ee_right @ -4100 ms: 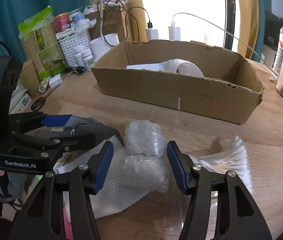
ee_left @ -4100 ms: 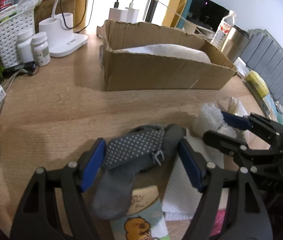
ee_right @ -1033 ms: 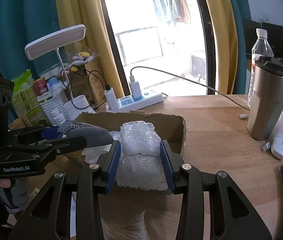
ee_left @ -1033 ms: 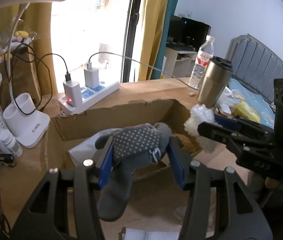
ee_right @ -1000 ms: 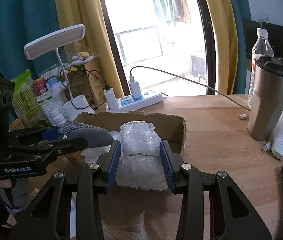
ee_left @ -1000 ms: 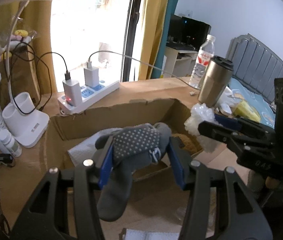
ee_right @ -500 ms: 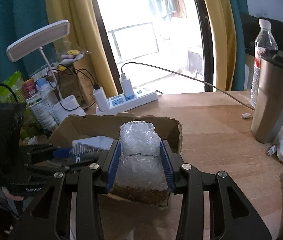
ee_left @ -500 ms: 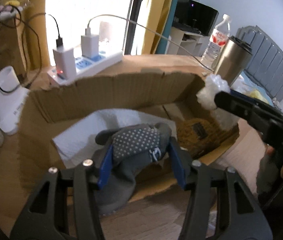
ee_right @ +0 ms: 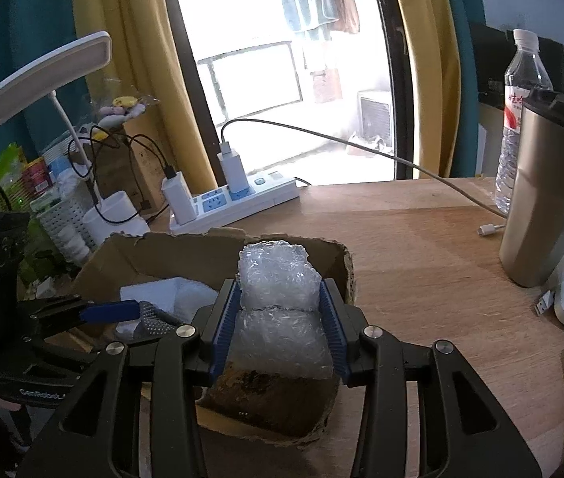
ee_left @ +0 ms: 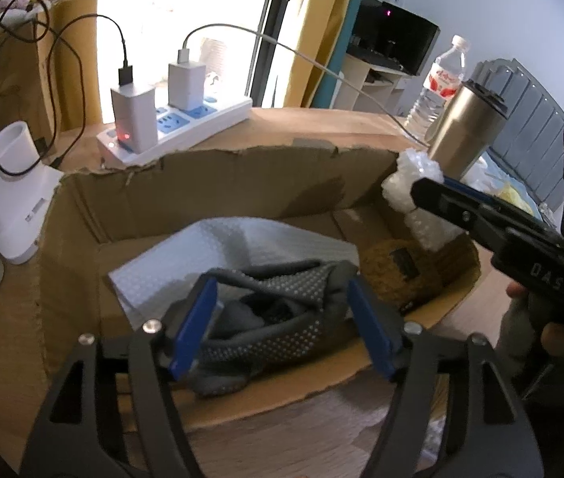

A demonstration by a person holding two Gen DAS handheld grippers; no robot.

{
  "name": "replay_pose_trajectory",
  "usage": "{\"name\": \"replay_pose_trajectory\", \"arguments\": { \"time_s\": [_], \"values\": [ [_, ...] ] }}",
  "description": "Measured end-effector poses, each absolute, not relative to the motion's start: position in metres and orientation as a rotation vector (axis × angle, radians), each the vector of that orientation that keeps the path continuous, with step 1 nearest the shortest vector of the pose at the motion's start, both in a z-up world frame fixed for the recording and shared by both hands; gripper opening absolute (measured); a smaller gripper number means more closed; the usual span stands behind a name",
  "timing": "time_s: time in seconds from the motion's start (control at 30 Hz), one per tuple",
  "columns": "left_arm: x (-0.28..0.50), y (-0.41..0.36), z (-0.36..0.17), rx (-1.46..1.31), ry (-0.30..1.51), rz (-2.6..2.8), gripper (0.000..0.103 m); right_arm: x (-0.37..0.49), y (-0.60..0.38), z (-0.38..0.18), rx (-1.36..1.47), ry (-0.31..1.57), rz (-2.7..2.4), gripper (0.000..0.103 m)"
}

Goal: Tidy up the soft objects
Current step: 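Open the left tool on the glove while the right tool releases the bubble wrap into the box, then move both tools back from the box toward the paper towel and cotton swabs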

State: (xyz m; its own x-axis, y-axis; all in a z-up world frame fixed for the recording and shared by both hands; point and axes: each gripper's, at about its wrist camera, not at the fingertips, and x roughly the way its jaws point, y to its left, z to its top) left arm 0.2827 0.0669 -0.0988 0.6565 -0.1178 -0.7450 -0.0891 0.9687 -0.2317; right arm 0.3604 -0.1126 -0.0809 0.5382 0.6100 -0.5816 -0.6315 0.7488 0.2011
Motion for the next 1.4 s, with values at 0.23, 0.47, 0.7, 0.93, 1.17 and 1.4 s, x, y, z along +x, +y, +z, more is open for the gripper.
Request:
{"name": "replay_pose_trajectory", "arguments": {
  "time_s": [0.23, 0.47, 0.7, 0.93, 1.17, 1.4],
  "values": [
    [0.271, 0.067, -0.084, -0.248, 0.812, -0.014, 0.071, 0.357, -0.115, -0.074, -0.035, 0.662, 0.713, 0.06],
    [0.255, 0.069, -0.072, -0.251, 0.78, -0.004, 0.072, 0.34, -0.117, -0.064, -0.044, 0.642, 0.727, 0.06],
    [0.231, 0.07, -0.058, -0.249, 0.737, 0.002, 0.073, 0.319, -0.12, -0.054, -0.05, 0.629, 0.732, 0.06],
    [0.207, 0.069, -0.049, -0.256, 0.709, -0.002, 0.073, 0.294, -0.125, -0.047, -0.062, 0.617, 0.733, 0.06],
    [0.186, 0.065, -0.037, -0.253, 0.672, -0.002, 0.073, 0.272, -0.13, -0.038, -0.068, 0.6, 0.73, 0.06],
    [0.166, 0.063, -0.029, -0.253, 0.647, -0.004, 0.073, 0.251, -0.129, -0.031, -0.078, 0.586, 0.737, 0.06]
  ]
}}
